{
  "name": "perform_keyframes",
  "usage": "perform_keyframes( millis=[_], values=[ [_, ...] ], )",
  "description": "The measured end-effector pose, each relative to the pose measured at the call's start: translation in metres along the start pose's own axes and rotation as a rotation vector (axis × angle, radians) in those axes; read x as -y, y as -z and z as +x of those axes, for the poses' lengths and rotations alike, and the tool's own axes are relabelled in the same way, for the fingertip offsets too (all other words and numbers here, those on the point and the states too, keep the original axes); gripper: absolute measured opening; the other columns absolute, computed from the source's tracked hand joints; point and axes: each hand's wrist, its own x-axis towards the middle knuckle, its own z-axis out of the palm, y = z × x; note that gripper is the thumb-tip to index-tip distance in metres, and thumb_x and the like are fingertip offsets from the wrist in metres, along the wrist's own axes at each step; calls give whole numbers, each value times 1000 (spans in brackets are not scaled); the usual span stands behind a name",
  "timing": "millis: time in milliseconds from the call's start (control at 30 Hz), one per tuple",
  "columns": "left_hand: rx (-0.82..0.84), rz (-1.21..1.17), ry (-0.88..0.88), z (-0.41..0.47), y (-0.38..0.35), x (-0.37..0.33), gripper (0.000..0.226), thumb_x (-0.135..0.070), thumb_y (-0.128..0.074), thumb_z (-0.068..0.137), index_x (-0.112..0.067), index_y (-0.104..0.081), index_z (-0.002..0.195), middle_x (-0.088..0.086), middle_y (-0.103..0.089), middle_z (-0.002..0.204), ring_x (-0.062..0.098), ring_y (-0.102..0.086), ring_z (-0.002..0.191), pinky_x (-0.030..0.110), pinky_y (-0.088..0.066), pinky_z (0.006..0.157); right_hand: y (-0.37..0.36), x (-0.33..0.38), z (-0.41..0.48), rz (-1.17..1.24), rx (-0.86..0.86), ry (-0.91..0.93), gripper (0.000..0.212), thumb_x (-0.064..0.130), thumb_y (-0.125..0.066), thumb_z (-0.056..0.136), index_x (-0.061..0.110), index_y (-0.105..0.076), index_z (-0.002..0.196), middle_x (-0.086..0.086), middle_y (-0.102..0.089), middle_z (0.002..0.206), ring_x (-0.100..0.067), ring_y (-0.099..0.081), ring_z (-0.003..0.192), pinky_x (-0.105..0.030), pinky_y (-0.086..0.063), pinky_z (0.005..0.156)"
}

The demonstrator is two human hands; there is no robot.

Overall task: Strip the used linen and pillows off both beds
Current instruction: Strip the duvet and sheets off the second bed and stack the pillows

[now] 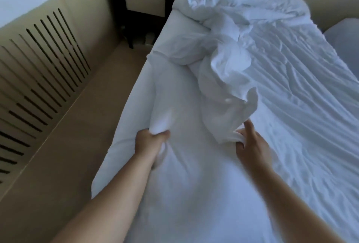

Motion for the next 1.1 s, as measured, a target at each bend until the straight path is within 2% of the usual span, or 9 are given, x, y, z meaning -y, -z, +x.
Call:
perform_keyframes(
  millis=[167, 300, 467, 567, 633, 800, 900, 1033, 1100],
  values=[
    [-28, 246, -71, 44, 98, 2, 35, -14, -65, 84, 9, -59, 110, 20, -62, 106, 35, -58, 105, 32, -41, 76, -17, 4, -39, -201, 232, -51, 63, 12, -35, 87, 24, -18, 146, -10, -59, 122, -27, -54, 114, -29, -41, 86],
    [56, 280, -32, 47, 107, 40, 43, -20, -47, 95, 2, -43, 132, 21, -48, 135, 34, -46, 124, 34, -37, 97, -37, 13, -56, -285, 452, -30, 72, 21, -44, 93, 36, 6, 143, 3, -43, 139, -17, -38, 129, -22, -26, 103],
    [102, 234, -106, 57, 116, 37, 57, -25, -49, 94, -9, -27, 144, 10, -28, 151, 26, -28, 138, 34, -24, 112, -42, 44, -48, 30, 88, 56, 88, 61, -40, 66, 17, -24, 140, -11, -36, 146, -25, -31, 135, -43, -23, 110],
    [139, 253, -135, 60, 113, 36, 56, -26, -48, 94, -13, -27, 144, 6, -25, 152, 22, -25, 140, 31, -22, 110, -52, 83, -20, -50, 231, 127, 115, 77, -31, 52, 17, -6, 147, -5, -10, 156, -18, -9, 144, -42, -3, 116],
    [155, 240, -141, 61, 110, 38, 56, -27, -48, 94, -14, -28, 144, 5, -25, 152, 22, -25, 139, 31, -22, 110, -68, 104, 3, -108, 280, 119, 105, 71, -46, 68, 23, 1, 148, 0, 0, 157, -17, -3, 145, -40, 3, 116],
    [137, 201, -94, 73, 112, 33, 53, -28, -46, 95, -13, -31, 143, 4, -29, 151, 20, -27, 139, 32, -22, 111, -90, 98, 43, -139, 196, 94, 41, 17, -47, 84, 13, -53, 124, -9, -64, 113, -24, -57, 111, -31, -18, 112],
    [138, 215, -79, 79, 107, 22, 55, -31, -45, 95, -12, -29, 144, 3, -28, 152, 20, -26, 140, 31, -22, 111, -79, 85, 47, -165, -20, 263, 44, 19, -27, 69, 13, -69, 78, -1, -67, 64, -16, -66, 63, -42, -46, 98],
    [150, 209, -5, 95, 91, 6, 63, -35, -58, 88, -11, -34, 141, 9, -40, 145, 27, -42, 130, 36, -34, 103, -83, 66, 43, -134, 336, 238, 52, 40, -35, 81, 21, -51, 127, 6, -59, 124, -12, -47, 121, -43, -8, 115],
    [163, 229, 69, 102, 86, 4, 71, -43, -69, 78, -9, -43, 135, 12, -53, 133, 30, -54, 115, 37, -44, 95, -93, 58, 31, -143, 127, 273, 67, 54, -40, 72, 16, -47, 127, 0, -57, 127, -15, -39, 123, -39, -21, 109]
  ],
)
